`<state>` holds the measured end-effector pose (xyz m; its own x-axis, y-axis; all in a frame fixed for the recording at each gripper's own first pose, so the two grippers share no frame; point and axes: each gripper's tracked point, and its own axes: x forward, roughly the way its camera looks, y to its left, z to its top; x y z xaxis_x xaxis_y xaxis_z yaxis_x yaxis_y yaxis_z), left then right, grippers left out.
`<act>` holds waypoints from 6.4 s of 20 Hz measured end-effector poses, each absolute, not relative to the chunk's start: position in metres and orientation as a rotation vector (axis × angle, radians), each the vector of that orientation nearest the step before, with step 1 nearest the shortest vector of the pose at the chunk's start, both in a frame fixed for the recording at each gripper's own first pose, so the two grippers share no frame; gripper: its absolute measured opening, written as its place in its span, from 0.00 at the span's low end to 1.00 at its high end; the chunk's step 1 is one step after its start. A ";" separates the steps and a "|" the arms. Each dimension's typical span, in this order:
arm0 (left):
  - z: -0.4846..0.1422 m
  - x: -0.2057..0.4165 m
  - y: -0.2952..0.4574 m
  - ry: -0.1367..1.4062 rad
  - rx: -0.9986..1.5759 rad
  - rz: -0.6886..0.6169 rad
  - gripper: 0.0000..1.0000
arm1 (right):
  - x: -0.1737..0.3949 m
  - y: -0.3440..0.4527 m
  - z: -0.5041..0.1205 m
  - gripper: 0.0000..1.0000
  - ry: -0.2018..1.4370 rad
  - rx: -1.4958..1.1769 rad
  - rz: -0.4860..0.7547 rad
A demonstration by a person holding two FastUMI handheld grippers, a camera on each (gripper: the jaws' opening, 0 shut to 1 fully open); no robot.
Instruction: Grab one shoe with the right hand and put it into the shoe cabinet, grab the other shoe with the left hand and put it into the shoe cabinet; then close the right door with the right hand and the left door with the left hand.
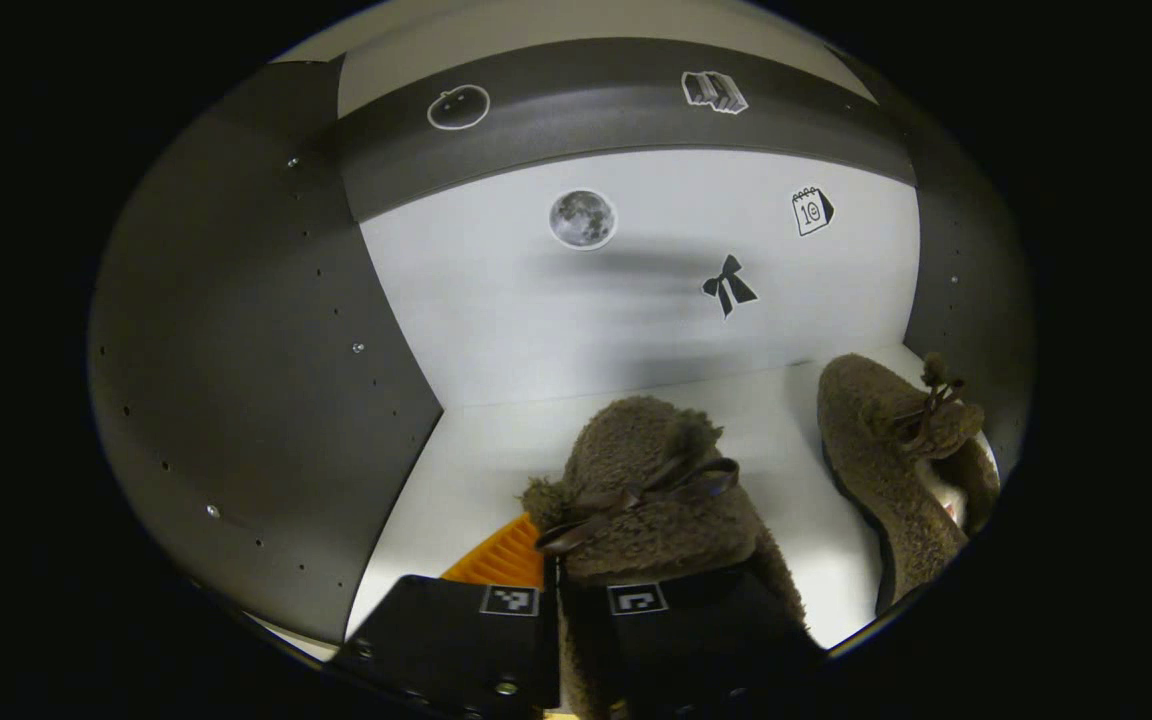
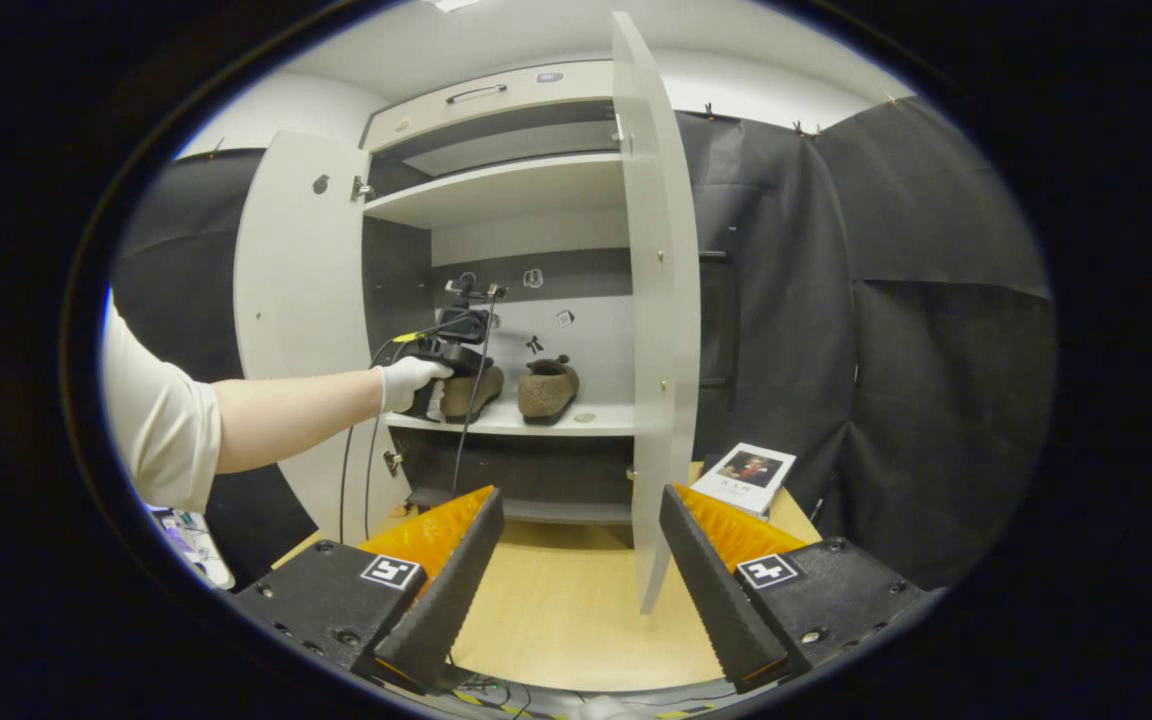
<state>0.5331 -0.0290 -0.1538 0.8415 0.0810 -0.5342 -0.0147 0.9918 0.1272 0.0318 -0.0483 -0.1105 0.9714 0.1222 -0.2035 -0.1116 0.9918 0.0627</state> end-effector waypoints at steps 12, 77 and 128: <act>-0.105 0.481 -0.029 0.488 0.021 -0.037 0.97 | 0.029 -0.041 -0.102 1.00 0.180 0.041 0.136; -0.035 0.084 -0.044 0.029 -0.028 0.055 0.96 | 0.132 -0.186 -0.010 0.93 0.035 -0.001 -0.099; -0.037 0.221 0.211 0.021 0.045 0.196 0.91 | -0.042 -0.015 -0.096 0.99 0.183 0.032 -0.059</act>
